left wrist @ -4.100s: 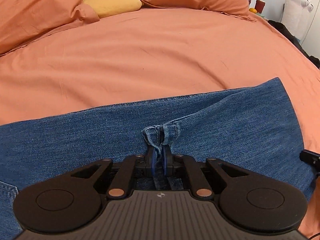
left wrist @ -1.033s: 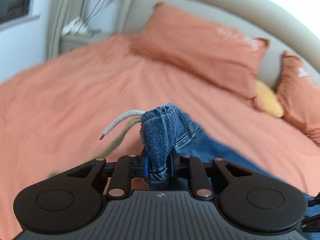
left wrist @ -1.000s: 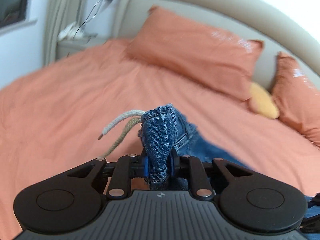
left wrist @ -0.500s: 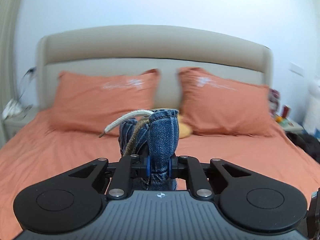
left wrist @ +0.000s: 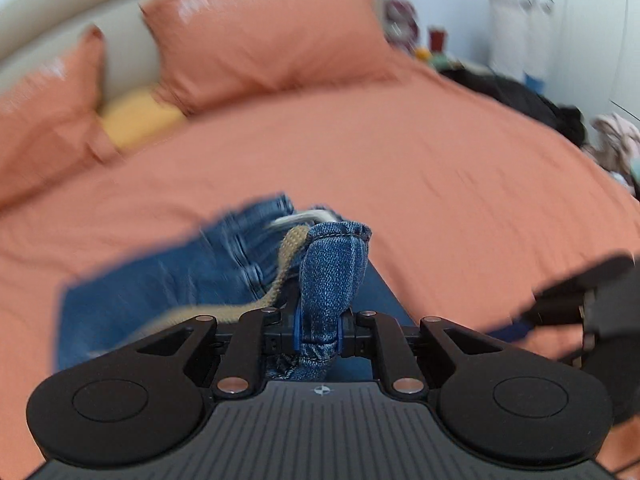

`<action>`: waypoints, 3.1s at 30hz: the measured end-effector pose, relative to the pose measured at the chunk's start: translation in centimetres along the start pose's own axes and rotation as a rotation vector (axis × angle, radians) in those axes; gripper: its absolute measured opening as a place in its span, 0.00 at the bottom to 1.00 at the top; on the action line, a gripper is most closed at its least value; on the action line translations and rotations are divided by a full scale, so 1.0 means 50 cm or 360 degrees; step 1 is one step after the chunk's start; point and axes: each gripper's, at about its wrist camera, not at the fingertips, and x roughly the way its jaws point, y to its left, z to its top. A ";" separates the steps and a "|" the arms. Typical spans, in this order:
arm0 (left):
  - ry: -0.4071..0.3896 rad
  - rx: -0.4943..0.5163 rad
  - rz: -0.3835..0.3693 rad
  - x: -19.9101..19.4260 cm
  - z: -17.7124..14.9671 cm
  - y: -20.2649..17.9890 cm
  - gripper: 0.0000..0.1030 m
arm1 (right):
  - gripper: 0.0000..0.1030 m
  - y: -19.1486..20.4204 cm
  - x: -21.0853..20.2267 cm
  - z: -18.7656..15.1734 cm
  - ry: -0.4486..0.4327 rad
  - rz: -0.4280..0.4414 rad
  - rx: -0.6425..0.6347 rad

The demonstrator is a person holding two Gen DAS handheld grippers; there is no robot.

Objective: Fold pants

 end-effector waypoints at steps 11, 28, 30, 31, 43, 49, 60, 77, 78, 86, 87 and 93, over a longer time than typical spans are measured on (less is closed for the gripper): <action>0.0132 -0.0107 -0.0567 -0.042 0.003 0.115 0.60 | 0.38 -0.008 -0.033 0.010 -0.0028 0.0093 0.0112; 0.0103 -0.0288 -0.0033 -0.031 -0.010 0.446 0.63 | 0.60 -0.095 0.134 0.207 -0.0080 0.0306 0.0929; 0.0116 -0.0323 -0.0019 -0.025 -0.021 0.470 0.63 | 0.49 -0.094 0.155 0.216 -0.0080 0.0320 0.0975; 0.0123 -0.0334 -0.0011 -0.026 -0.025 0.484 0.63 | 0.33 -0.089 0.159 0.222 -0.0081 0.0320 0.0964; 0.0009 -0.0497 0.0055 -0.025 -0.037 0.550 0.62 | 0.10 0.052 -0.021 0.322 -0.0510 0.0426 0.0236; -0.0006 -0.0493 0.0045 -0.014 -0.025 0.547 0.62 | 0.10 -0.081 0.068 0.271 -0.0227 0.0183 0.0618; 0.0049 -0.0579 0.0057 0.115 -0.018 0.576 0.52 | 0.16 -0.172 0.199 0.222 -0.0062 -0.0002 0.0831; 0.0126 -0.0277 0.0287 0.058 -0.036 0.502 0.47 | 0.34 -0.052 0.122 0.187 -0.0304 -0.0291 0.0458; 0.0097 -0.0269 0.0272 0.037 -0.046 0.493 0.47 | 0.34 -0.036 0.106 0.173 -0.0340 -0.0323 0.0420; 0.0051 -0.0300 0.0100 -0.089 -0.144 0.413 0.47 | 0.33 0.072 0.046 0.041 -0.0602 -0.0233 0.0432; 0.0052 -0.0279 0.0113 -0.097 -0.158 0.401 0.47 | 0.34 0.084 0.056 0.035 -0.0601 -0.0240 0.0463; 0.0193 -0.0233 0.0176 -0.082 -0.247 0.362 0.41 | 0.35 0.137 0.107 -0.023 -0.0619 -0.0405 0.0371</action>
